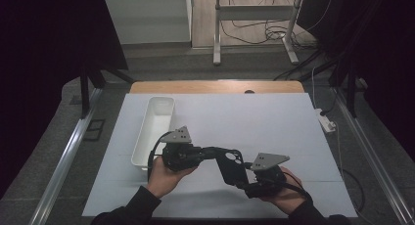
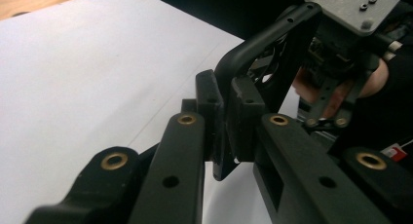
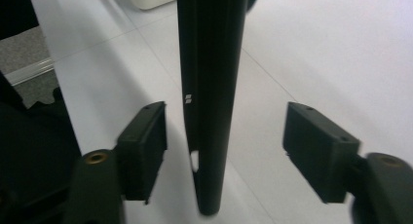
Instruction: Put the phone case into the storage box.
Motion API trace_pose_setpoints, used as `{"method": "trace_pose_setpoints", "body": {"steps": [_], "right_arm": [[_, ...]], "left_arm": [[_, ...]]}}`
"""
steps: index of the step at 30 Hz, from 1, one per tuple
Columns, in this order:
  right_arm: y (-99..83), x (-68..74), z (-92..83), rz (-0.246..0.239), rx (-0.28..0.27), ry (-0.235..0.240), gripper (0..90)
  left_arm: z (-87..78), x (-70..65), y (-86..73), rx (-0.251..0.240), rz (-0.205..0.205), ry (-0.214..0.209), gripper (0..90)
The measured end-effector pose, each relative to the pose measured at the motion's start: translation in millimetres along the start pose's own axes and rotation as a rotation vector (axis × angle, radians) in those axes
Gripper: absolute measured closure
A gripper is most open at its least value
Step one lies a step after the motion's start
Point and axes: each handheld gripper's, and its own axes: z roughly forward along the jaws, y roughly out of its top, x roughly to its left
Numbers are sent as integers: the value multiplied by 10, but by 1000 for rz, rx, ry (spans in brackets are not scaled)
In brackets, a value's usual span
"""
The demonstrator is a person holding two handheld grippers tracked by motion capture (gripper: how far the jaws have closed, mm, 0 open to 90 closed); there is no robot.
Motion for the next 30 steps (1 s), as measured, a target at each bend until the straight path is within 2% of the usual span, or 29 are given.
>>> {"method": "trace_pose_setpoints", "body": {"steps": [7,8,10,15,18,21,24,30], "right_arm": [[-39,21,-62,-2,7,25,166],[-47,18,-65,13,12,36,135],[-67,12,-65,33,35,47,90],[-139,-24,-98,52,80,37,28],[-163,-60,-154,51,64,15,16],[-196,-99,-246,76,33,-6,4],[-239,-133,-334,85,24,-37,0],[-329,-183,-450,111,26,-68,0]], "left_arm": [[-59,16,19,9,11,35,840],[-66,19,21,9,13,38,840],[-89,24,26,13,15,42,840],[-186,50,41,11,12,69,840],[-238,68,40,9,7,81,840],[-294,87,33,11,0,90,840],[-357,112,23,17,-6,96,839],[-470,147,10,30,-17,118,839]]}}
